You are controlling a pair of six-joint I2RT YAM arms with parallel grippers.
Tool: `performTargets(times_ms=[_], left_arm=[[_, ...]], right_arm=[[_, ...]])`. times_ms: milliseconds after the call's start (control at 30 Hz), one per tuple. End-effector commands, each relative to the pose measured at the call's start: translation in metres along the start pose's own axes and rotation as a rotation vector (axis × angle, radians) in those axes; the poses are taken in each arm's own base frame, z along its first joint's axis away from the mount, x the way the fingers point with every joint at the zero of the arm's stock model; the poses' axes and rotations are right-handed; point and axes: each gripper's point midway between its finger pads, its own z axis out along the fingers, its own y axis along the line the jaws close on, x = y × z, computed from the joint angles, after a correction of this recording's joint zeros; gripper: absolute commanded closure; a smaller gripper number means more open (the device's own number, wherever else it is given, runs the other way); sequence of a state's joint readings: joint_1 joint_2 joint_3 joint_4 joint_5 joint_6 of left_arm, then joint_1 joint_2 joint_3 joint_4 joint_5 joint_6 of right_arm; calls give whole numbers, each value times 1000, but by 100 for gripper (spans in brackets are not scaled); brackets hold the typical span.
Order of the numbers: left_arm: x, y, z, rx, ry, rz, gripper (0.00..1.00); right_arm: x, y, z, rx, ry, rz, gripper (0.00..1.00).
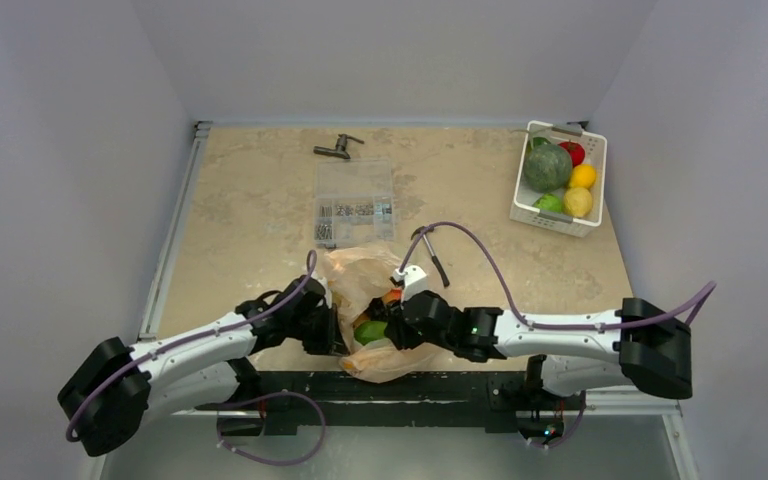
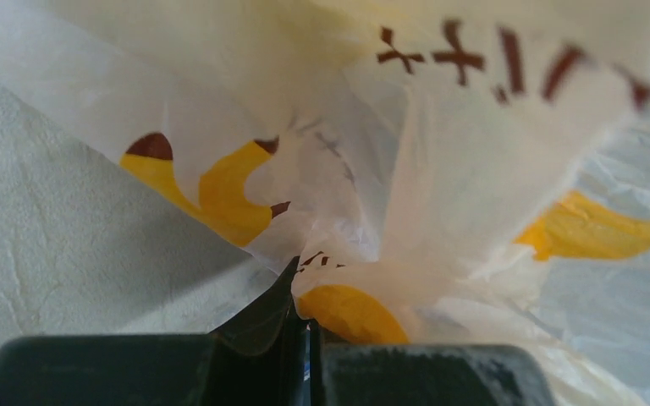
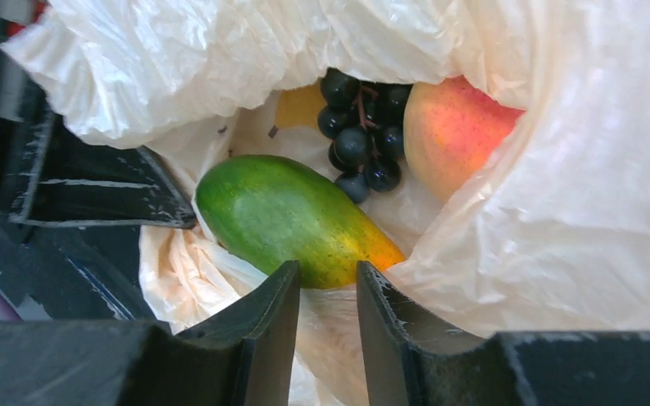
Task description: Take the fake fruits out of the plastic bag
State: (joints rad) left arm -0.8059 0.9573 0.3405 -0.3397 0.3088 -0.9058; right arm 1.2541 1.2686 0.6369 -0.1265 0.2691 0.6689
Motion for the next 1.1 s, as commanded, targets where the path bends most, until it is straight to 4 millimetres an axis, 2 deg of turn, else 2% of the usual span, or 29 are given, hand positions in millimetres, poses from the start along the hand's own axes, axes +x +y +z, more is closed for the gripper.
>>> performTargets(times_ms=[0, 67, 167, 267, 333, 433, 600, 767, 867, 900, 1000, 1067], left_arm=[[-16, -8, 8, -1, -37, 33, 100], [-16, 0, 10, -37, -43, 27, 100], [-18, 5, 8, -62, -62, 14, 100], [-22, 4, 3, -54, -107, 5, 100], [-25, 5, 0, -66, -126, 5, 100], [-26, 5, -3, -77, -129, 1, 100], [-26, 5, -2, -78, -125, 4, 100], [-23, 5, 1, -65, -117, -7, 100], [-22, 8, 1, -73, -110, -8, 100], [-20, 9, 1, -74, -108, -14, 100], [-19, 11, 2, -72, -113, -22, 100], [-19, 12, 2, -78, -112, -22, 100]], right_arm=[[23, 0, 9, -86, -20, 27, 67], [25, -1, 13, -90, -27, 12, 63], [23, -1, 14, -84, -32, -10, 48], [5, 5, 10, -79, -59, -85, 32], [-9, 3, 7, -38, -80, -158, 22], [-25, -4, 5, 49, -77, -257, 15], [-35, 5, 7, 49, -27, -402, 16], [-24, 19, 20, -19, 42, -484, 29], [-21, 24, 32, -33, 53, -493, 44], [-21, 27, 36, -37, 64, -499, 46], [-15, 29, 42, -30, 103, -520, 46], [-7, 31, 44, -52, 128, -542, 40]])
